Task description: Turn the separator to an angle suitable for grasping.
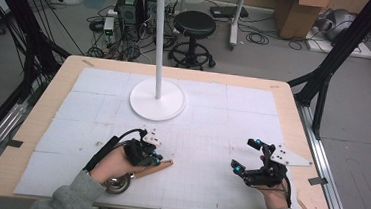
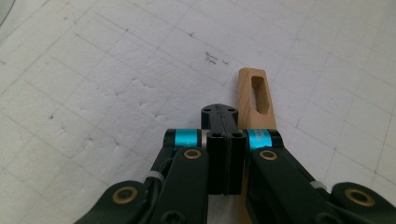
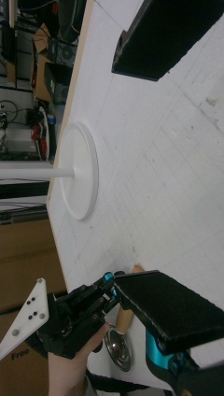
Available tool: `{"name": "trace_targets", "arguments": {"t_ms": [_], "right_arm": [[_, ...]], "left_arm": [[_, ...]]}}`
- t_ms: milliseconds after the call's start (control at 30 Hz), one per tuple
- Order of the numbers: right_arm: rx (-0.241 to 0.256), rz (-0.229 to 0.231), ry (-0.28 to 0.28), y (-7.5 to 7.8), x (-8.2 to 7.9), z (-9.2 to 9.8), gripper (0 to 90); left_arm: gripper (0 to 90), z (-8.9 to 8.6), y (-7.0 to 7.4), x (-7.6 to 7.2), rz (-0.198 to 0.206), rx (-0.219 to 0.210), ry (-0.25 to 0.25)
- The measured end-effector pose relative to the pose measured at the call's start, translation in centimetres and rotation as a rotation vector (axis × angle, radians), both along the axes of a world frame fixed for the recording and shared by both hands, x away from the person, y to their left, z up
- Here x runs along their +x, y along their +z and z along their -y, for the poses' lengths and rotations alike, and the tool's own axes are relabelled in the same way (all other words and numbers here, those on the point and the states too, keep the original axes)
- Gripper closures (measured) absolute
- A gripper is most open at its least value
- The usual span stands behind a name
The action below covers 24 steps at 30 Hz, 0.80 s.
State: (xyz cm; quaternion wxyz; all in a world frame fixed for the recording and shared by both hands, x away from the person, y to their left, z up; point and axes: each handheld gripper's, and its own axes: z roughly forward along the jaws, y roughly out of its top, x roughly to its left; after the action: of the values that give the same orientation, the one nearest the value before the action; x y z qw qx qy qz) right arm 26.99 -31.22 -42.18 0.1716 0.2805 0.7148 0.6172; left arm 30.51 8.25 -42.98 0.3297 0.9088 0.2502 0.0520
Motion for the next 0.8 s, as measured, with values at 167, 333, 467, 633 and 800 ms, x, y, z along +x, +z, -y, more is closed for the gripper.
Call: {"name": "trace_targets", "arguments": {"t_ms": [167, 333, 467, 633, 800], "right_arm": [[0.001, -0.005, -0.003, 0.0, 0.0, 0.0, 0.9], [-0.001, 0.002, -0.001, 0.0, 0.0, 0.0, 0.9], [-0.001, 0.003, -0.002, 0.0, 0.0, 0.0, 0.9], [-0.003, 0.006, 0.002, 0.0, 0.0, 0.0, 0.9], [-0.003, 0.002, 0.003, 0.0, 0.0, 0.0, 0.9]], "left_arm": [[90.0, 0.2, 0.0, -0.2, -0.013, -0.008, -0.027], [90.0, 0.6, 0.0, -0.6, -0.021, -0.002, -0.073], [90.0, 0.8, 0.1, -0.9, -0.016, 0.002, -0.103], [90.0, 0.9, 0.0, -1.2, -0.014, 0.000, -0.120], [90.0, 1.0, 0.1, -1.4, -0.014, 0.000, -0.135]]}}
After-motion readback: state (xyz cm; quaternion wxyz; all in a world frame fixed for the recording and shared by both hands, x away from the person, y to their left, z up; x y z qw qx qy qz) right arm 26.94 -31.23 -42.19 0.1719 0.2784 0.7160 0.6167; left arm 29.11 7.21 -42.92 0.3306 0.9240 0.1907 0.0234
